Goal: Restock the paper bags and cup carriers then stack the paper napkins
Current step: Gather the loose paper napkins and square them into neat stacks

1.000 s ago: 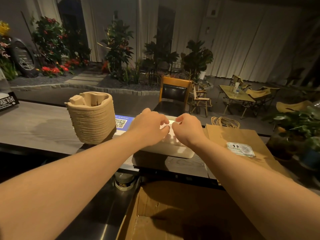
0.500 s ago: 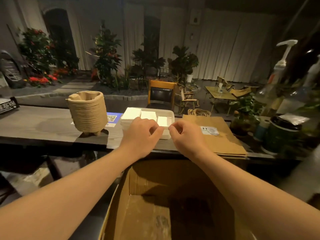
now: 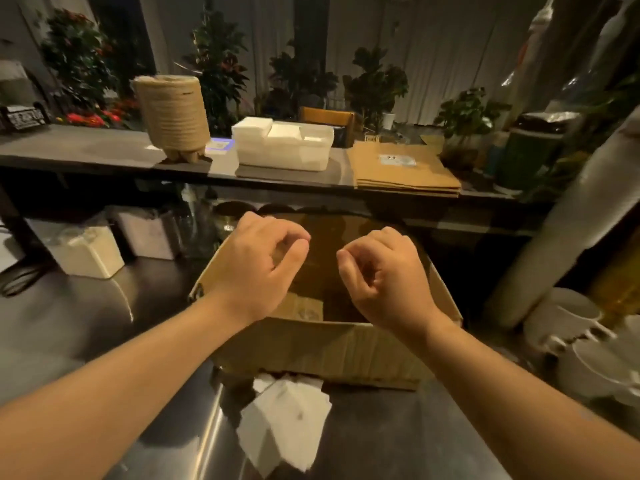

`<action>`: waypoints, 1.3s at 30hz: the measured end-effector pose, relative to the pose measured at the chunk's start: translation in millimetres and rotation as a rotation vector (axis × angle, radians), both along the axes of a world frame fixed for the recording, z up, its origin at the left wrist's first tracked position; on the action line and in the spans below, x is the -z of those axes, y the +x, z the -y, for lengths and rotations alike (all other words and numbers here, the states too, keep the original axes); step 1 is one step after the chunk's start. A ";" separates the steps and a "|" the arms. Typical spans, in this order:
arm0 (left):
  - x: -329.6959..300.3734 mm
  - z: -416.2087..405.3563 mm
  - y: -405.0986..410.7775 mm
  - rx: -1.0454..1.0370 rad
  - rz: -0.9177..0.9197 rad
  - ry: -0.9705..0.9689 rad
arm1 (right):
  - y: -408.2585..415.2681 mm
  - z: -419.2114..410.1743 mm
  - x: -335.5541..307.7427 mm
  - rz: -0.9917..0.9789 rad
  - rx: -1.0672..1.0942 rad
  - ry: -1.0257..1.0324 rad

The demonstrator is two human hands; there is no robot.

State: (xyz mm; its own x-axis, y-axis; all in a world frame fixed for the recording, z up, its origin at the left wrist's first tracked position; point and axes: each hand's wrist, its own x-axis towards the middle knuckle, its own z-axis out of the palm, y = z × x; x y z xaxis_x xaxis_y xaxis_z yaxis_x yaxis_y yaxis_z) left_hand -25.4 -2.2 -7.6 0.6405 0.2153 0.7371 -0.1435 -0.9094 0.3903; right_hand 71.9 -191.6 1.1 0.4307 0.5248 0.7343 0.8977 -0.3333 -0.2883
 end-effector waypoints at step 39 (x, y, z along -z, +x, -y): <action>247.7 109.7 -52.9 0.092 -0.651 -0.465 | -55.6 70.2 241.9 -0.804 0.189 -0.521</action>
